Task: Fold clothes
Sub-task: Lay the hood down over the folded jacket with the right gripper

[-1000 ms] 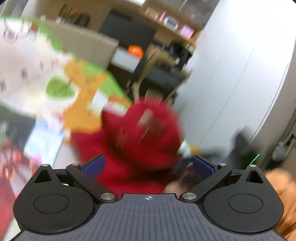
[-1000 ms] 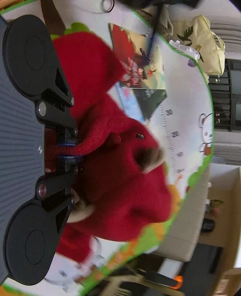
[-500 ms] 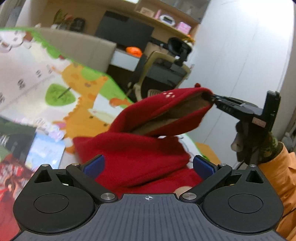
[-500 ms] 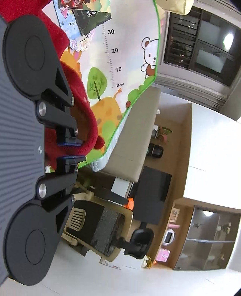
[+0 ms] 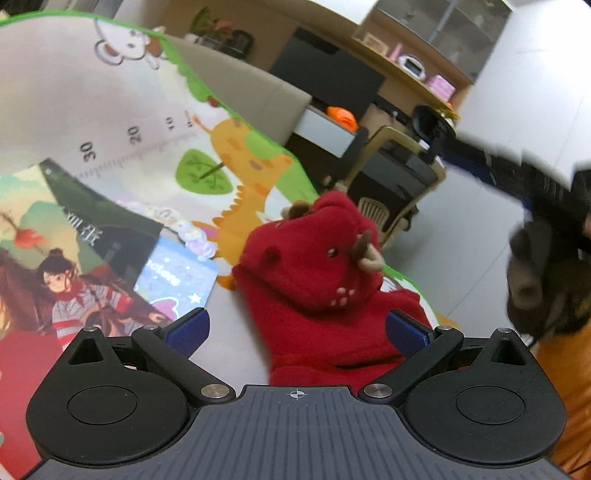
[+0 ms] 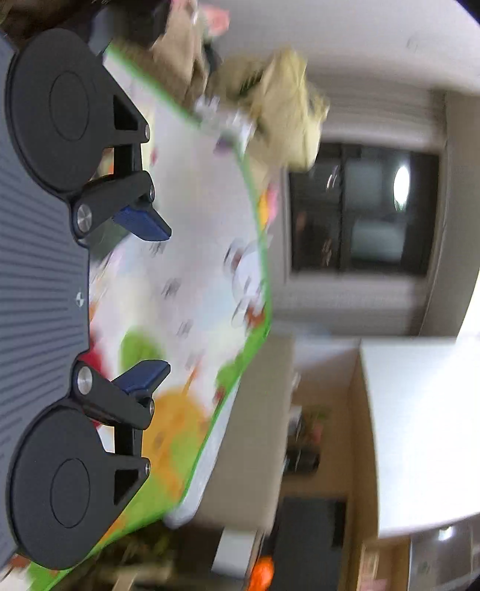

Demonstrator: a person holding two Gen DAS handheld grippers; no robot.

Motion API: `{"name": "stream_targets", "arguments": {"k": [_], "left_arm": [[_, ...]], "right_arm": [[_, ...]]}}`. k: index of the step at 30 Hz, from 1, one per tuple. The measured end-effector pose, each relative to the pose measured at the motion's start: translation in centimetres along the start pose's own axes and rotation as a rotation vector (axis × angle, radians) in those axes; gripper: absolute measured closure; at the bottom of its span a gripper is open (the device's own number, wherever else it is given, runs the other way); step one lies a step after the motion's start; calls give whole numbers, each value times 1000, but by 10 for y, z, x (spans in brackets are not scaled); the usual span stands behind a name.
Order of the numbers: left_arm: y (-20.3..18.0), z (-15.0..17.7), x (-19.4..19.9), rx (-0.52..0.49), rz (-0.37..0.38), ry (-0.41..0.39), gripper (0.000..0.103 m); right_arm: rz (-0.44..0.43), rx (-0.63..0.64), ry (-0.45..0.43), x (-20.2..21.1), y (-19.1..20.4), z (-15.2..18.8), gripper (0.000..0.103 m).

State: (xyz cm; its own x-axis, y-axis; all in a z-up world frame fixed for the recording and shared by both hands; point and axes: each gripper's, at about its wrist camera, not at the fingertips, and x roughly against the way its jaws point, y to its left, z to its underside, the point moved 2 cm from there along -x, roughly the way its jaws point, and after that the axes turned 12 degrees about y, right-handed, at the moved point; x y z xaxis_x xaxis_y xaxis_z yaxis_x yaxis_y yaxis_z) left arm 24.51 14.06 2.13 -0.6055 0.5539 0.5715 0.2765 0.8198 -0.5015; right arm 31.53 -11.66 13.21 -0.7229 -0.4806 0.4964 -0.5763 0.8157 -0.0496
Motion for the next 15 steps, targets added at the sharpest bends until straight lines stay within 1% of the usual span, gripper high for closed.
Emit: {"name": "stream_targets", "arguments": {"k": [2, 3, 4, 6, 8, 10, 13, 14, 15], "left_arm": [[-4, -1, -5, 0, 37, 11, 0], [-8, -1, -8, -11, 54, 18, 0], [-12, -1, -12, -25, 68, 27, 0], [-18, 3, -19, -51, 87, 46, 0], [-19, 8, -24, -60, 98, 62, 0], [-15, 10, -28, -52, 106, 72, 0], [-8, 11, -30, -33, 118, 81, 0], [-6, 11, -31, -29, 122, 89, 0], [-5, 12, -32, -27, 124, 97, 0]], "right_arm": [[81, 21, 107, -7, -10, 20, 31], [101, 34, 166, -11, -13, 31, 31], [90, 45, 227, -17, -14, 42, 31], [18, 36, 332, -31, -13, 57, 31], [-50, 8, 412, -49, -13, 65, 31], [-98, -37, 464, -68, -20, 67, 31], [-160, -132, 520, -104, -37, 58, 31], [-170, -163, 532, -121, -43, 55, 31], [-157, -189, 518, -136, -48, 49, 31]]}}
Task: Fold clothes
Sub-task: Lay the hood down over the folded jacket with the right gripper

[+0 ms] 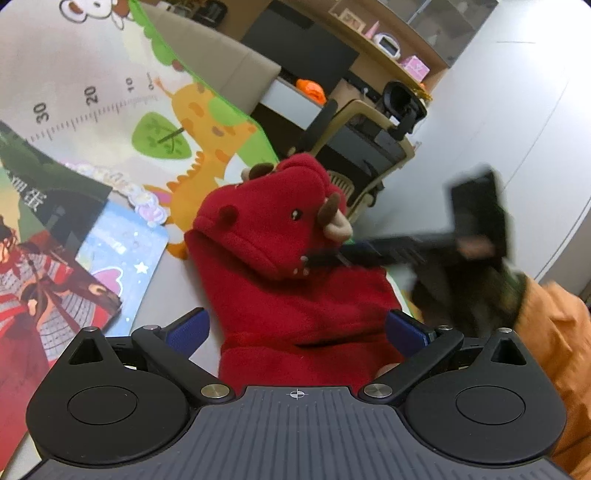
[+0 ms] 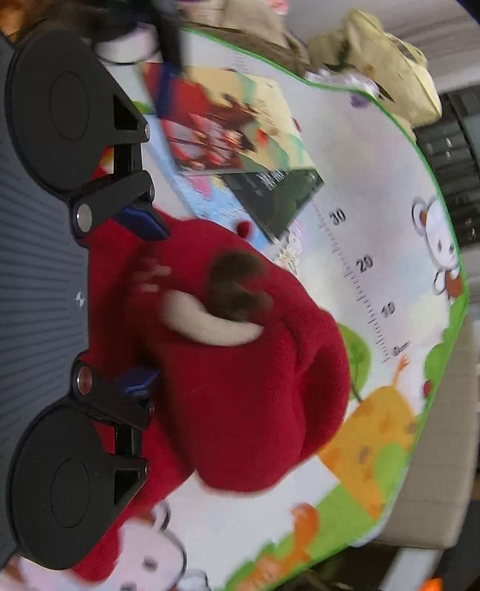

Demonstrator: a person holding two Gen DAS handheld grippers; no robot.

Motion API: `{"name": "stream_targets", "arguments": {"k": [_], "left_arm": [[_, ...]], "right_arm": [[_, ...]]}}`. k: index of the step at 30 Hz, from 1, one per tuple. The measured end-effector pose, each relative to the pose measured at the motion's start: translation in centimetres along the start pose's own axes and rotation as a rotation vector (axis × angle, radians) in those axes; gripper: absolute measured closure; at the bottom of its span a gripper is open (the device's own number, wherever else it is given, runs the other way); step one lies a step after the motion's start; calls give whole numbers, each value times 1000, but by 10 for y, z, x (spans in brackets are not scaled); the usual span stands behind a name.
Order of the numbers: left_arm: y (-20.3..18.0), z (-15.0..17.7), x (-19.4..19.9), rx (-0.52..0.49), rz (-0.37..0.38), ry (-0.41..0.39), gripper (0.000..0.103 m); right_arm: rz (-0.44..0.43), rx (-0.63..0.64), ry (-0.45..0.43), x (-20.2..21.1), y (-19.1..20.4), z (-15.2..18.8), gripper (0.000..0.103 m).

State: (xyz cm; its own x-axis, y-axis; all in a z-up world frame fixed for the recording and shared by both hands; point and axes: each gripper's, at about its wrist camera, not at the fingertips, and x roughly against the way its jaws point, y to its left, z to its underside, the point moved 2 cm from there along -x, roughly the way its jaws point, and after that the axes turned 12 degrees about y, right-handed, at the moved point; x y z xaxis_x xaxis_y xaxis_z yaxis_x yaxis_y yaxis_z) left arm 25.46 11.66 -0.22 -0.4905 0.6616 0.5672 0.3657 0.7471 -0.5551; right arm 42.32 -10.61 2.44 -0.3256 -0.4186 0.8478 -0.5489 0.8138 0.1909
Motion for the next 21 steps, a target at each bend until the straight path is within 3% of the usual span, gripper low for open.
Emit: {"name": "stream_targets", "arguments": {"k": [1, 4, 5, 9, 13, 16, 19, 21], "left_arm": [[1, 0, -3, -3, 0, 11, 0], [2, 3, -8, -21, -19, 37, 0], [2, 4, -9, -29, -30, 45, 0], [3, 13, -10, -56, -59, 82, 0], [2, 27, -8, -71, -72, 110, 0], [0, 39, -7, -85, -90, 108, 0], [-6, 43, -16, -136, -153, 101, 0], [-9, 45, -24, -156, -181, 111, 0]], "right_arm": [[37, -22, -69, -1, -4, -12, 33], [266, -34, -441, 28, -7, -32, 33], [303, -32, -502, 40, -9, -34, 32], [295, -39, -478, 81, -20, -8, 30], [365, -2, -416, 122, -27, 78, 20], [377, -41, -340, 141, -37, 155, 19], [300, -155, -280, 142, -45, 219, 19], [262, -223, -251, 128, -51, 244, 19]]}}
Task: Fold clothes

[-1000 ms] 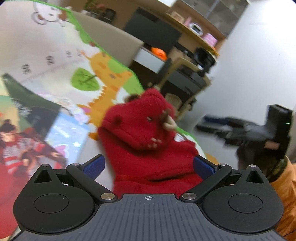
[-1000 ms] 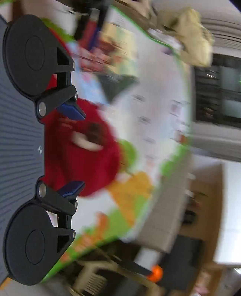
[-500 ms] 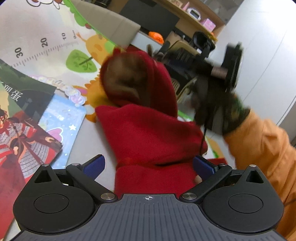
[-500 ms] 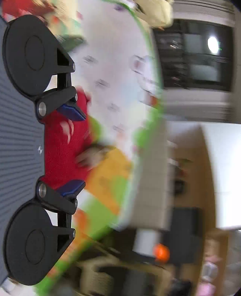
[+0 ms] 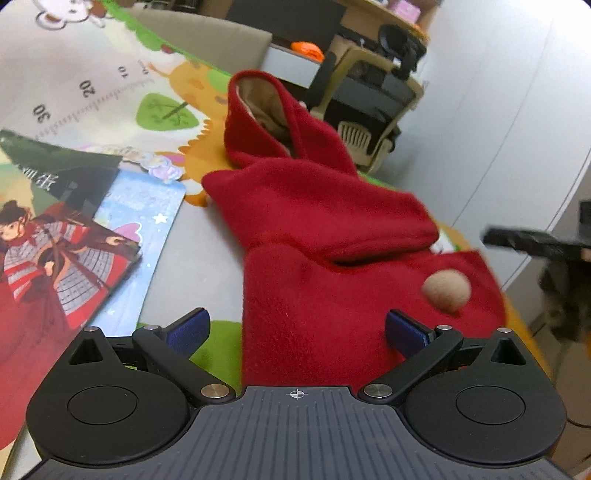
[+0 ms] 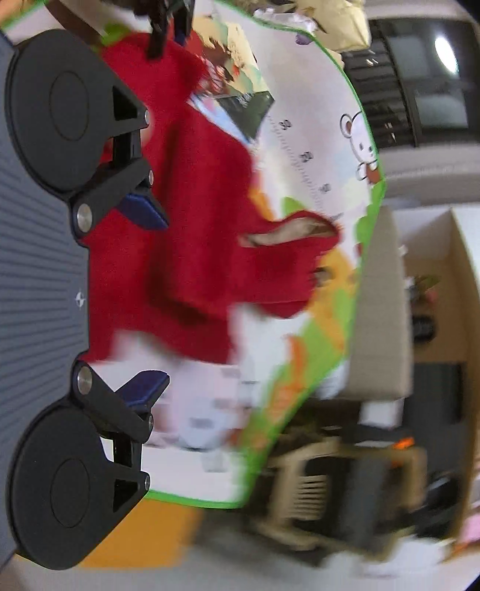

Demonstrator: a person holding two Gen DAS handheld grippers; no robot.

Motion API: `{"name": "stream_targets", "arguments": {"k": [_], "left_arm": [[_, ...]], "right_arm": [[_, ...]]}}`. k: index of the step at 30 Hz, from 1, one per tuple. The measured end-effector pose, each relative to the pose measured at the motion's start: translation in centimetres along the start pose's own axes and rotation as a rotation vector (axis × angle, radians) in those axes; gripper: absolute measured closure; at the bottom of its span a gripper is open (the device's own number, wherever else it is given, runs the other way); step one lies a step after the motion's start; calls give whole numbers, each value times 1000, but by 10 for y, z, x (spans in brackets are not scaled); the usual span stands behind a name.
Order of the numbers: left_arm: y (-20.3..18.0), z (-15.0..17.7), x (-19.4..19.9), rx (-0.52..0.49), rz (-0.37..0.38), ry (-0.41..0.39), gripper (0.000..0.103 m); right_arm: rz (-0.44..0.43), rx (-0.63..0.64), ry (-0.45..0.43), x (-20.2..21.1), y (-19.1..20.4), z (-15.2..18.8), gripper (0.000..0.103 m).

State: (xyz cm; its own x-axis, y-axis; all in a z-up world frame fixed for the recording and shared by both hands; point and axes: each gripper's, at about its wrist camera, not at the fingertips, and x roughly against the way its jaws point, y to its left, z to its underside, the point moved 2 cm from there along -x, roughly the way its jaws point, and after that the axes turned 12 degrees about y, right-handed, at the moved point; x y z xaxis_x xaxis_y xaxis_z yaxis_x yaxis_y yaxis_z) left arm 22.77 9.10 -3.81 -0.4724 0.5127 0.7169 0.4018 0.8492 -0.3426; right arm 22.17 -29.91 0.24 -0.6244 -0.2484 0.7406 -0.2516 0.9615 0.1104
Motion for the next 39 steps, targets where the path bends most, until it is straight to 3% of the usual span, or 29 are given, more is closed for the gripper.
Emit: {"name": "stream_targets", "arguments": {"k": [2, 3, 5, 6, 7, 8, 10, 13, 15, 17, 23, 27, 30, 34, 36, 39], "left_arm": [[-4, 0, -7, 2, -10, 7, 3], [-6, 0, -8, 4, -18, 1, 18], [-12, -2, -7, -7, -52, -21, 53], [-15, -3, -5, -18, -74, -35, 67], [-18, -5, 2, -40, -98, -60, 78], [-25, -7, 14, -74, -117, -89, 86], [-34, -15, 35, -131, -133, -151, 87], [-43, -45, 57, -214, -201, -247, 87], [-41, -67, 55, -237, -238, -285, 85], [-28, -90, 32, -210, -267, -283, 78], [27, -117, -73, -91, -383, -110, 59], [33, -123, -57, -51, -371, -127, 38], [30, -124, -22, 2, -377, -177, 29], [10, -112, 17, 15, -214, -224, 9], [7, -108, 11, 5, -141, -157, 8], [19, -102, -20, 80, -76, -22, 8]], "right_arm": [[-10, -49, 25, -10, -7, 18, 21], [-30, -66, 26, -14, -9, 22, 25], [-83, -84, 14, -20, -8, 26, 58], [-90, -68, -5, -18, -5, 27, 65], [-78, -34, -35, -12, 1, 24, 78], [-68, -10, -70, -3, 5, 20, 92], [-85, 6, -157, 23, 8, 8, 92], [-61, 47, -285, 47, 8, -24, 92], [-30, 70, -315, 38, 5, -48, 92], [23, 80, -295, 9, 0, -68, 92], [184, 96, -73, -109, -15, -88, 88], [201, 97, -67, -103, -15, -90, 80], [236, 133, -72, -93, -16, -89, 68], [261, 123, -46, -102, -26, -82, 62], [199, 27, -39, -103, -37, -79, 62], [57, -134, -49, -95, -54, -73, 60]]}}
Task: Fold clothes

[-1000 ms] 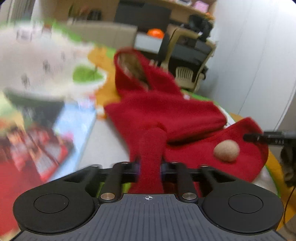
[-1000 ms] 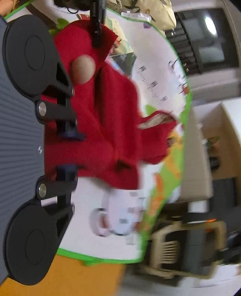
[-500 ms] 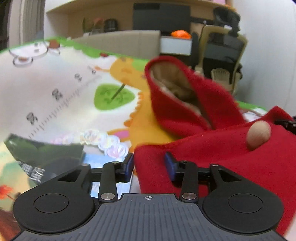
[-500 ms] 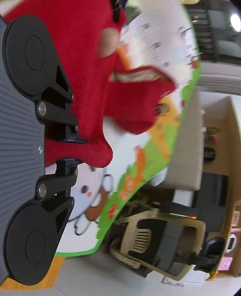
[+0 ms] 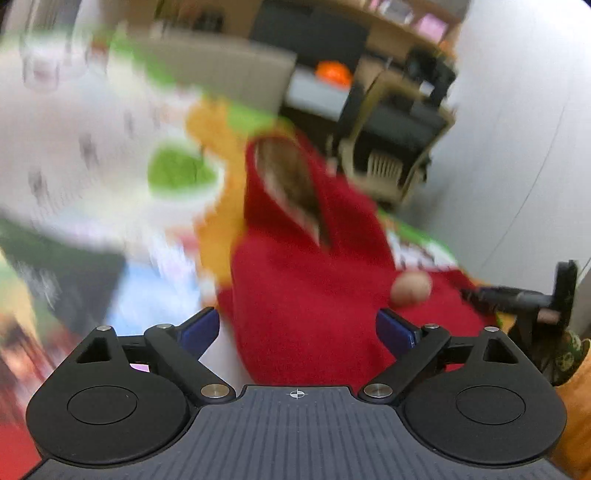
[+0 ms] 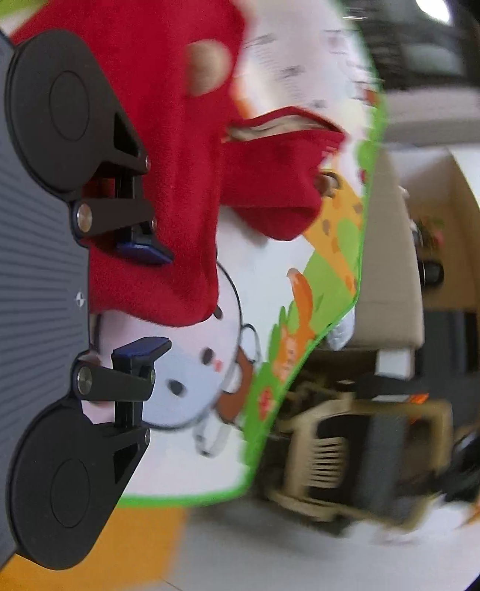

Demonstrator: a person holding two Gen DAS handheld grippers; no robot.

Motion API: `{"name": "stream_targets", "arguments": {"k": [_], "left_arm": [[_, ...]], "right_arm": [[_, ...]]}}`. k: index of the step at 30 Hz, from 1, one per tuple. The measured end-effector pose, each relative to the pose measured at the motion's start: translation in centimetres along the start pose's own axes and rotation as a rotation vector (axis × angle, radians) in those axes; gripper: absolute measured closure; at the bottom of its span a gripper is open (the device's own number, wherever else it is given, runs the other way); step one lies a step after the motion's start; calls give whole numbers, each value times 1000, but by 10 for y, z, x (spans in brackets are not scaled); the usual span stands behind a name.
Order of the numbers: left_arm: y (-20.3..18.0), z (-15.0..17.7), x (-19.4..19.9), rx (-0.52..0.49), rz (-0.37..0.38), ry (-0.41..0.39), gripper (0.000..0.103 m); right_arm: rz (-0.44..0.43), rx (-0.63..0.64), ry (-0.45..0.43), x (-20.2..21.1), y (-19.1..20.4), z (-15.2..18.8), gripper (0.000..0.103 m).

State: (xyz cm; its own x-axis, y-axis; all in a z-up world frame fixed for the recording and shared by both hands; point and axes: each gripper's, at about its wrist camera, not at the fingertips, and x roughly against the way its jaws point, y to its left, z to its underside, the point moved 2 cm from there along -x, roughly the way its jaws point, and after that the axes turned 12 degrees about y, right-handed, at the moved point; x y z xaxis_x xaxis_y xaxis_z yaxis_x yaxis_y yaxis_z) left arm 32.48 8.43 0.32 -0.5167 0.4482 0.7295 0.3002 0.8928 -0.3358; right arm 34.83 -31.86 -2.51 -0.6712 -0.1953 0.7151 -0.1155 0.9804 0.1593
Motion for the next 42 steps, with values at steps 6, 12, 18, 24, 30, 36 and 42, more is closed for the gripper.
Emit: {"name": "stream_targets", "arguments": {"k": [6, 12, 18, 24, 30, 36, 42], "left_arm": [[-15, -12, 4, -96, -41, -156, 82], [-21, -20, -20, -228, -295, -119, 59], [-23, -19, 24, -139, -296, -233, 38], [-45, -42, 16, -16, 190, -147, 13], [-32, -18, -60, -50, 78, -5, 9], [-32, -11, -65, -112, 107, -30, 5], [-28, -9, -64, -111, 141, -48, 5]], "right_arm": [[-41, 74, -176, 56, 22, 2, 91], [102, 154, -127, 21, 23, -11, 81], [126, 99, -56, 2, 9, -5, 56], [78, 109, -172, 44, 31, -69, 36], [73, 373, -144, 12, 122, -131, 27], [105, 566, -45, -94, 227, -182, 26], [256, 620, 17, -166, 254, -195, 93]]}}
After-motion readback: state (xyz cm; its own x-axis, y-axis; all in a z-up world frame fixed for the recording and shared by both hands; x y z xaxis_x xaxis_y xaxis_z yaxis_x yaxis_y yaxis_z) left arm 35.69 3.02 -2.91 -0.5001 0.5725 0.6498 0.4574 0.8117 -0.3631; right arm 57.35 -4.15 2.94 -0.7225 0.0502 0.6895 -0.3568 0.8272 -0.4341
